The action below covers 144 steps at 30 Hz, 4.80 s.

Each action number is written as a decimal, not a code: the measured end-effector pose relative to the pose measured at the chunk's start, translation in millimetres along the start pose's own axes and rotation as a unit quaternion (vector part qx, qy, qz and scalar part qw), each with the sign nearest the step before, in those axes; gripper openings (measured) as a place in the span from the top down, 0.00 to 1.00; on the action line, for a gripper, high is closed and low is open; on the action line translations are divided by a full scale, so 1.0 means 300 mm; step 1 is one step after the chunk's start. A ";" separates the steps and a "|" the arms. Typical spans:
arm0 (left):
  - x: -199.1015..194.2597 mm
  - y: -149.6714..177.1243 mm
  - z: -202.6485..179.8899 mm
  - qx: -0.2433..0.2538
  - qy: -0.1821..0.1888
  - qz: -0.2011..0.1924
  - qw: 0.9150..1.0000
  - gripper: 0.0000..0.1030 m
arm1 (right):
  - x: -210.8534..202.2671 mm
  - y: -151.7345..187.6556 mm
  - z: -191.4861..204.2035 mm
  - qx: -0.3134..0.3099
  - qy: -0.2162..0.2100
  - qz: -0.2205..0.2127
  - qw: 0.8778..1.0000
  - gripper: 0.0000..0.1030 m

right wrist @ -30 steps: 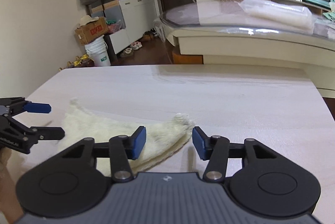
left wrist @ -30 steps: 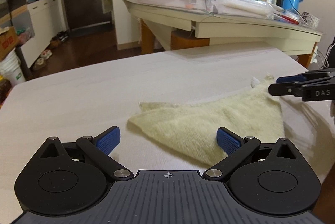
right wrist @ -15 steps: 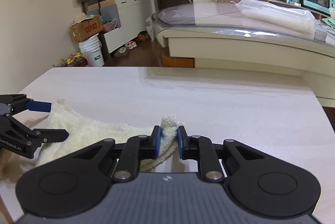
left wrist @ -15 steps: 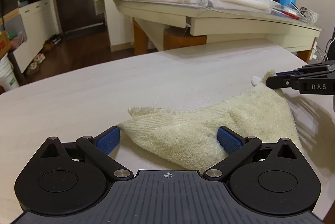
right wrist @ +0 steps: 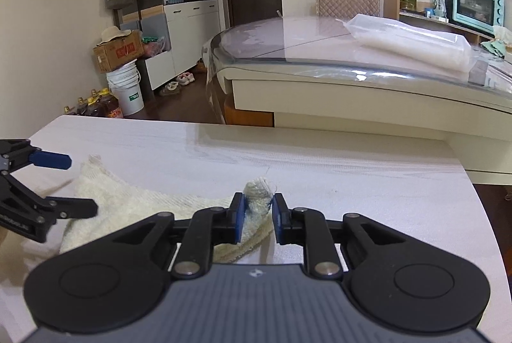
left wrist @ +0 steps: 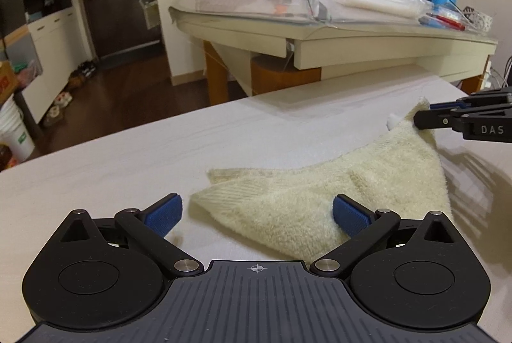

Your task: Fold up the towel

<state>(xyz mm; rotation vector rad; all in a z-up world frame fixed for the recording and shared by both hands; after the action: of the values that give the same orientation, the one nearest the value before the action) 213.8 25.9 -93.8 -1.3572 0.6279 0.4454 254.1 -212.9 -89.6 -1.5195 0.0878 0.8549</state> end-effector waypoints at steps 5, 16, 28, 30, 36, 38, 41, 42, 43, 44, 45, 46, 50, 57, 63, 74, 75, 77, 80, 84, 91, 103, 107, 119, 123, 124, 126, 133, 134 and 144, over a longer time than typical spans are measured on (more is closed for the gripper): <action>-0.050 -0.002 0.054 -0.002 -0.009 0.000 1.000 0.00 | -0.084 -0.030 0.053 -0.016 -0.014 -0.041 0.999 0.88; -0.150 -0.042 0.288 0.051 -0.047 0.015 0.997 0.01 | -0.304 0.111 0.645 -0.125 -0.286 0.010 0.950 0.88; -0.152 0.068 0.302 0.091 0.003 0.032 0.995 0.01 | -0.287 0.189 0.782 -0.196 -0.287 0.029 0.937 0.72; -0.138 0.072 0.299 0.099 0.019 0.033 0.994 0.01 | -0.275 0.130 0.725 -0.206 -0.257 0.015 0.944 0.64; -0.118 0.079 0.287 0.121 0.060 0.036 0.990 0.01 | -0.194 0.029 0.642 -0.210 -0.213 0.016 0.954 0.63; -0.123 0.088 0.285 0.135 0.068 0.035 0.988 0.00 | -0.165 0.001 0.631 -0.213 -0.205 0.017 0.955 0.63; -0.128 0.098 0.283 0.143 0.075 0.035 0.986 0.00 | -0.075 -0.029 0.615 -0.229 -0.182 0.031 0.956 0.63; -0.130 0.102 0.287 0.144 0.074 0.035 0.986 0.00 | -0.046 -0.036 0.619 -0.236 -0.175 0.035 0.955 0.63; -0.131 0.106 0.291 0.145 0.072 0.035 0.986 0.00 | -0.018 -0.043 0.623 -0.241 -0.170 0.040 0.955 0.63; -0.132 0.108 0.292 0.144 0.072 0.035 0.986 0.00 | 0.006 -0.050 0.624 -0.243 -0.167 0.044 0.954 0.63; -0.134 0.111 0.296 0.145 0.073 0.036 0.986 0.00 | 0.031 -0.057 0.625 -0.245 -0.164 0.047 0.954 0.63; -0.136 0.115 0.301 0.145 0.074 0.037 0.986 0.00 | 0.061 -0.065 0.630 -0.249 -0.163 0.053 0.953 0.63; -0.122 0.123 0.319 0.140 0.081 0.053 0.985 0.00 | 0.170 -0.066 0.658 -0.267 -0.168 0.080 0.946 0.63; -0.107 0.105 0.335 0.123 0.088 0.057 0.987 0.00 | 0.280 -0.075 0.678 -0.284 -0.160 0.106 0.940 0.62; -0.100 0.099 0.321 0.129 0.092 0.057 0.986 0.00 | 0.319 -0.059 0.688 -0.286 -0.160 0.114 0.938 0.63; -0.093 0.090 0.308 0.117 0.082 0.061 0.988 0.00 | 0.217 -0.055 0.684 -0.261 -0.161 0.084 0.948 0.94; -0.094 0.089 0.307 0.114 0.081 0.061 0.988 0.00 | 0.208 -0.059 0.681 -0.258 -0.162 0.079 0.949 0.94; -0.094 0.089 0.306 0.110 0.076 0.063 0.989 0.00 | 0.184 -0.068 0.676 -0.254 -0.163 0.071 0.951 0.94; -0.098 0.088 0.299 0.109 0.072 0.064 0.989 0.00 | 0.137 -0.077 0.665 -0.247 -0.163 0.055 0.954 0.95; -0.105 0.083 0.294 0.103 0.063 0.064 0.991 0.00 | 0.057 -0.091 0.648 -0.232 -0.166 0.032 0.958 0.95; -0.106 0.056 0.289 0.074 0.048 0.068 0.994 0.00 | -0.139 -0.041 0.555 -0.175 -0.163 0.002 0.971 0.95; -0.063 0.043 0.144 0.125 0.044 0.071 0.989 0.00 | -0.247 0.170 0.452 -0.201 -0.143 0.059 0.967 0.81; -0.057 0.056 0.124 0.143 0.040 0.071 0.986 0.00 | -0.302 0.154 0.480 -0.315 -0.132 0.047 0.939 0.60; -0.046 0.060 0.129 0.128 0.043 0.080 0.988 0.00 | -0.188 0.120 0.620 -0.535 -0.231 0.141 0.801 0.51; -0.048 0.060 0.127 0.132 0.042 0.078 0.987 0.00 | -0.141 0.136 0.636 -0.544 -0.259 0.179 0.778 0.44; -0.048 0.060 0.126 0.133 0.041 0.078 0.987 0.00 | -0.130 0.138 0.638 -0.543 -0.266 0.189 0.774 0.44; -0.049 0.060 0.125 0.134 0.041 0.077 0.987 0.00 | -0.120 0.130 0.634 -0.529 -0.275 0.203 0.777 0.46; -0.051 0.059 0.125 0.136 0.039 0.076 0.987 0.00 | -0.249 0.185 0.601 -0.512 -0.282 0.190 0.789 0.60; -0.050 0.059 0.125 0.136 0.039 0.076 0.987 0.00 | -0.271 0.199 0.594 -0.514 -0.278 0.190 0.789 0.60; -0.052 0.054 0.117 0.142 0.031 0.079 0.986 0.00 | -0.361 0.255 0.545 -0.552 -0.227 0.181 0.781 0.61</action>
<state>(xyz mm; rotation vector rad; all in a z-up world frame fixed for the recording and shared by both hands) 197.2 64.0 -92.8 -1.0567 0.8214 0.4237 62.1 -127.9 -75.7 -2.3524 -0.6072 1.7467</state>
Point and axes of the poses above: each gripper's, at about its wrist camera, not at the fingertips, and x roughly the way its jaws point, z to its left, y to its underside, the point moved 7 cm from there along x, roughly the way its jaws point, and after that the axes turned 3 degrees about -y, right-handed, at the moved point
